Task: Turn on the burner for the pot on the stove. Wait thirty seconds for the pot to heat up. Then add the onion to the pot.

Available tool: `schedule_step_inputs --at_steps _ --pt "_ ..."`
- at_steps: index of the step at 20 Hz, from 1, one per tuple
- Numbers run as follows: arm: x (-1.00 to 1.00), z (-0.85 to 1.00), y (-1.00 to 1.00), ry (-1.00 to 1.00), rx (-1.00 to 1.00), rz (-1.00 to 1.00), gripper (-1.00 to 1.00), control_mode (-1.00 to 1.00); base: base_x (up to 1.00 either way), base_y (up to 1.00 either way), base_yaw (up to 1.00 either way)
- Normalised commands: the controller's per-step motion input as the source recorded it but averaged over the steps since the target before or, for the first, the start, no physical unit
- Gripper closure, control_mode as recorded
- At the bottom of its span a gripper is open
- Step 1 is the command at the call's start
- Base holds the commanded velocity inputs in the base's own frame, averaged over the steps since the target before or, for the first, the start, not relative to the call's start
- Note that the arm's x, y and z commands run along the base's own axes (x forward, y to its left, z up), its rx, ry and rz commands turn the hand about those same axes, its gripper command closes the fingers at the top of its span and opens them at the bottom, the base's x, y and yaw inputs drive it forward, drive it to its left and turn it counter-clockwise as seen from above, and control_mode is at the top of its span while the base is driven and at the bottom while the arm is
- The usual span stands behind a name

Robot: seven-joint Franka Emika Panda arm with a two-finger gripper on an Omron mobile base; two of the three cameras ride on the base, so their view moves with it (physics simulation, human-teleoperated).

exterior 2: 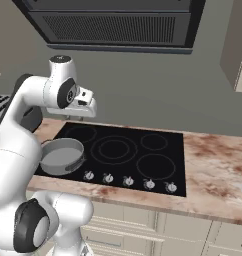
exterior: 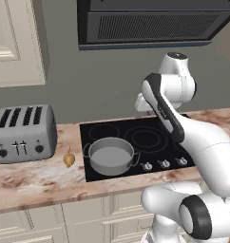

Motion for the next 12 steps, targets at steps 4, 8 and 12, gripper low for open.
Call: schedule_step_inputs --at_steps 4,8,12 --pt "0.0 -0.03 -0.2 0.0 0.05 0.0 -1.0 -1.0 0.0 0.0 0.0" --pt "0.0 -0.19 -0.43 0.0 0.08 0.0 -1.0 -1.0 0.0 0.0 0.0" --pt "0.0 -0.27 -0.27 0.0 0.01 0.0 -1.0 -1.0 0.0 0.0 0.0"
